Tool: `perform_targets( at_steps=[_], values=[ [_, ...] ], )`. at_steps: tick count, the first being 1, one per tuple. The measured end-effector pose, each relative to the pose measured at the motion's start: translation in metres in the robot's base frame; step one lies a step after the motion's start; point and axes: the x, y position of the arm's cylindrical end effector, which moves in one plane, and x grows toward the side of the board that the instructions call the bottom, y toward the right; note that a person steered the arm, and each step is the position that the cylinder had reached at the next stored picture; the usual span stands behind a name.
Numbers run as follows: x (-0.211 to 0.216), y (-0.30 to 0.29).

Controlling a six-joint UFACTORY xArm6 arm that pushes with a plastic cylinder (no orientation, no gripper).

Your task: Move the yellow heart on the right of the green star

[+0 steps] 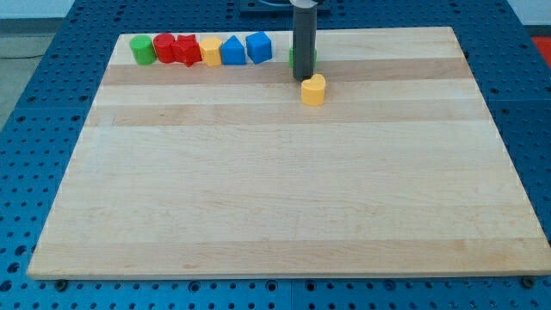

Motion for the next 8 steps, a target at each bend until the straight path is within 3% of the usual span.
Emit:
perform_targets(
  at_steps=[2,3,4,5,6,8],
  values=[
    [-0.019,0.0],
    [0.006,-0.027],
    [0.016,-0.096],
    [0.079,-0.112],
    [0.104,-0.062],
    [0.081,0.024]
  ],
)
